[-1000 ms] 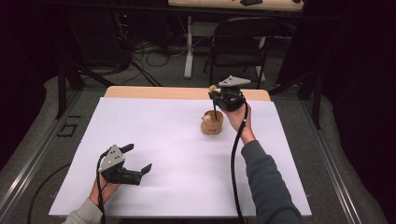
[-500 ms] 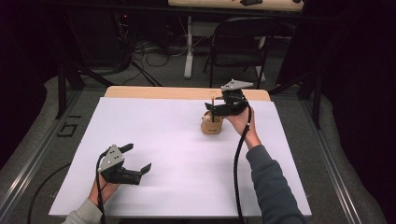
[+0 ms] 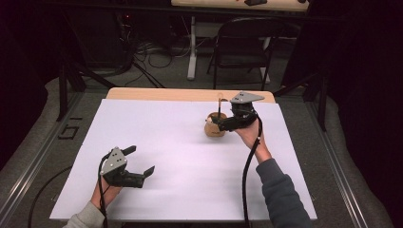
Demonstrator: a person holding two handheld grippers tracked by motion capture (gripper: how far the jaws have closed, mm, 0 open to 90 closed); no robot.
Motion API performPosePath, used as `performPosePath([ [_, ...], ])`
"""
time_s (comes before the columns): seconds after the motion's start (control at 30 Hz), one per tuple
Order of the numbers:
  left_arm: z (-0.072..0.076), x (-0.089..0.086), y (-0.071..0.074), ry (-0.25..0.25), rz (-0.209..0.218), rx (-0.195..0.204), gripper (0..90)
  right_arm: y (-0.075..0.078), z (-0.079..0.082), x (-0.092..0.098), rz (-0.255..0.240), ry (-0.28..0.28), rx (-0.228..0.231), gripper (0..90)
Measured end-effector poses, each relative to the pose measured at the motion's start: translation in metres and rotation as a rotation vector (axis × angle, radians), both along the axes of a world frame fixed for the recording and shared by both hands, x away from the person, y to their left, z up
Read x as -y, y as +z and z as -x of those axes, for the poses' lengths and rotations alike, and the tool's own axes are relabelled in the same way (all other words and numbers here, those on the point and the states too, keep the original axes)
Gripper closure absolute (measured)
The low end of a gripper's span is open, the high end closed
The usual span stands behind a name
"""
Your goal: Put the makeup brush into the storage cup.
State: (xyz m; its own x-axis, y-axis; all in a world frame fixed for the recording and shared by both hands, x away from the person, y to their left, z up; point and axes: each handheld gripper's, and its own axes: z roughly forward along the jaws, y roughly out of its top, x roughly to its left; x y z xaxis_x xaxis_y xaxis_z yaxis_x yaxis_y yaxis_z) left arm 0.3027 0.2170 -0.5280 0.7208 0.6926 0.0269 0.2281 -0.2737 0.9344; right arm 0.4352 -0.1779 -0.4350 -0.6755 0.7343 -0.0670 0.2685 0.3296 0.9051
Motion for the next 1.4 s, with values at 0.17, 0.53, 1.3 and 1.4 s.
performPosePath([
  [0.17,0.0,0.0,0.0,0.001,0.003,0.002,0.0,-0.005,0.012,0.001,0.008,0.019,0.003,0.0],
  [0.53,0.001,-0.001,0.002,0.006,0.008,0.008,0.0,-0.01,0.035,0.005,-0.016,0.047,0.023,0.0],
  [1.3,0.001,-0.004,0.002,0.013,0.027,0.011,0.0,-0.025,0.081,0.02,-0.069,0.064,0.086,0.0],
  [1.4,0.002,-0.005,0.003,0.018,0.031,0.015,0.0,-0.03,0.087,0.024,-0.07,0.058,0.084,0.0],
])
